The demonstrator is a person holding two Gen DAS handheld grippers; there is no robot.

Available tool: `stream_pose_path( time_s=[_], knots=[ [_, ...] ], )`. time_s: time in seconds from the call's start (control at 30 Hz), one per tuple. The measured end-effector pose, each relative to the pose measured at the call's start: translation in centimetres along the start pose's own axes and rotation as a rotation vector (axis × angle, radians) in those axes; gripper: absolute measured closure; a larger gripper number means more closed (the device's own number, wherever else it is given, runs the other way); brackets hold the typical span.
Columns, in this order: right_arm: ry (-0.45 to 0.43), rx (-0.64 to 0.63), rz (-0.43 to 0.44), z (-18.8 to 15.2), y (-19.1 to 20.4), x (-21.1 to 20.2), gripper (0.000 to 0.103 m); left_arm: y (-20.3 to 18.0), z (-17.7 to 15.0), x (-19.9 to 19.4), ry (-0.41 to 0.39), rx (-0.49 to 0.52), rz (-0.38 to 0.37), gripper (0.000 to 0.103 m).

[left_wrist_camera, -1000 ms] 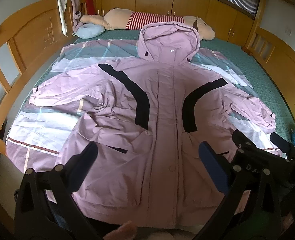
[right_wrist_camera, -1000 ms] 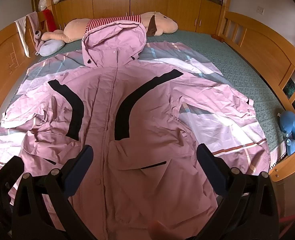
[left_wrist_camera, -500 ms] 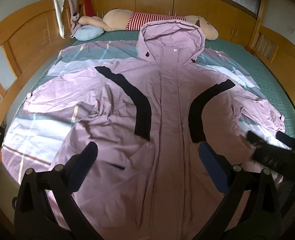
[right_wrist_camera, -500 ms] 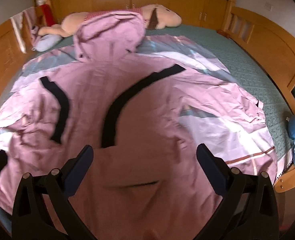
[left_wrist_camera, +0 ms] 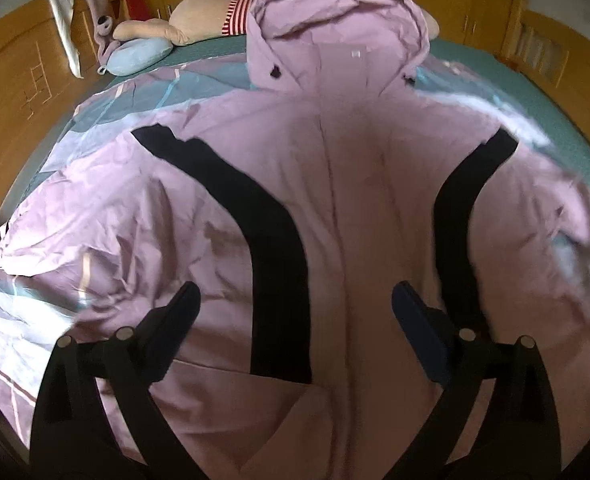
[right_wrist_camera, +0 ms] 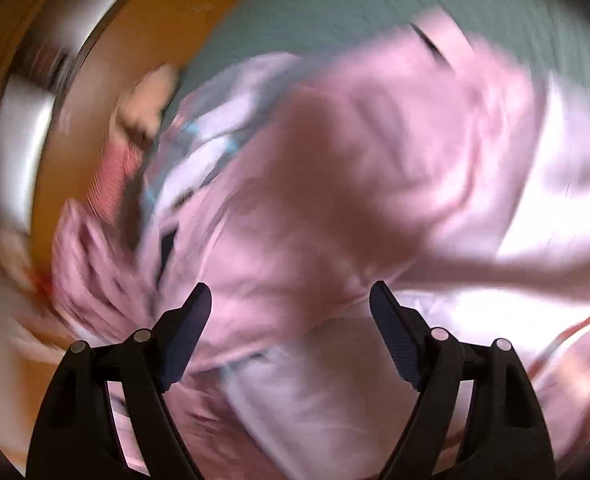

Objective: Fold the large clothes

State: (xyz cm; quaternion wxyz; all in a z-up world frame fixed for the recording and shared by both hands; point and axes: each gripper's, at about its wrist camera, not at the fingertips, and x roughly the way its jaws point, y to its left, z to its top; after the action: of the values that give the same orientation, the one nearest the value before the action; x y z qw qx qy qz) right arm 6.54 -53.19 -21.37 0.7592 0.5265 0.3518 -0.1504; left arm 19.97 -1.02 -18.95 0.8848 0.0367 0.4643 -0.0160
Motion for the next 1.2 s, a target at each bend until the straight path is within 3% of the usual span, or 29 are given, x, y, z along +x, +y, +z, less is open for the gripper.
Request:
stream_pose_path(
  time_s=[0.03, 0.17, 0.23, 0.33, 0.47, 0.6, 0.67, 0.7, 0.73, 0.77, 0.9, 0.97, 1.07, 1.2],
  knots=[
    [0.019, 0.041, 0.016, 0.6, -0.7, 0.5, 0.021, -0.2, -0.5, 0.8, 0.01, 0.022, 0.004, 0.004],
    [0.038, 0.021, -0.081, 2.0, -0.9, 2.3, 0.021, -0.4, -1.8, 2.9, 0.057, 0.059, -0.023, 0.003],
    [0.032, 0.031, -0.075, 2.1, -1.0, 2.7, 0.021, -0.4, -2.2, 3.5, 0.087, 0.058, -0.035, 0.002],
    [-0.002, 0.098, -0.06, 2.5, -1.6, 1.7, 0.021, -0.3, -2.4, 3.7, 0.09, 0.059, -0.045, 0.002],
    [-0.127, 0.15, -0.155, 4.0, -3.7, -1.0, 0.021, -0.4, -2.6, 3.8, 0.084, 0.058, -0.045, 0.002],
    [-0.09, 0.193, -0.13, 5.3, -5.5, -0.1, 0.023, -0.5, -2.7, 3.6, 0.076, 0.061, -0.044, 0.002],
    [-0.085, 0.166, -0.145, 5.3, -5.3, 0.5, 0.062, -0.5, -2.7, 3.3, 0.066, 0.057, -0.051, 0.002],
    [-0.085, 0.147, -0.142, 5.2, -4.8, 0.8, 0.087, -0.5, -2.6, 2.9, 0.054, 0.053, -0.057, 0.002],
    [-0.094, 0.135, -0.153, 5.0, -4.4, 0.7, 0.096, -0.5, -2.6, 2.7, 0.044, 0.053, -0.062, 0.002],
    [-0.127, 0.124, -0.146, 4.8, -4.1, 0.4, 0.098, -0.5, -2.5, 2.4, 0.034, 0.055, -0.064, 0.002],
    [-0.366, -0.084, -0.151, 2.7, 1.6, -3.8, 0.1, -0.9, -2.2, 1.8, 0.01, 0.069, -0.047, 0.002],
    [-0.436, -0.236, -0.076, 0.2, 5.8, -6.3, 0.1, -0.9, -2.0, 1.6, 0.006, 0.073, -0.049, 0.002],
    [-0.422, -0.469, 0.093, -5.0, 12.6, -8.5, 0.1, -0.6, -1.6, 0.8, -0.016, 0.065, -0.047, 0.002],
    [-0.262, -0.77, 0.243, -13.6, 20.8, -7.1, 0.1, 0.6, -1.1, -0.1, -0.028, 0.032, -0.05, 0.002]
  ],
)
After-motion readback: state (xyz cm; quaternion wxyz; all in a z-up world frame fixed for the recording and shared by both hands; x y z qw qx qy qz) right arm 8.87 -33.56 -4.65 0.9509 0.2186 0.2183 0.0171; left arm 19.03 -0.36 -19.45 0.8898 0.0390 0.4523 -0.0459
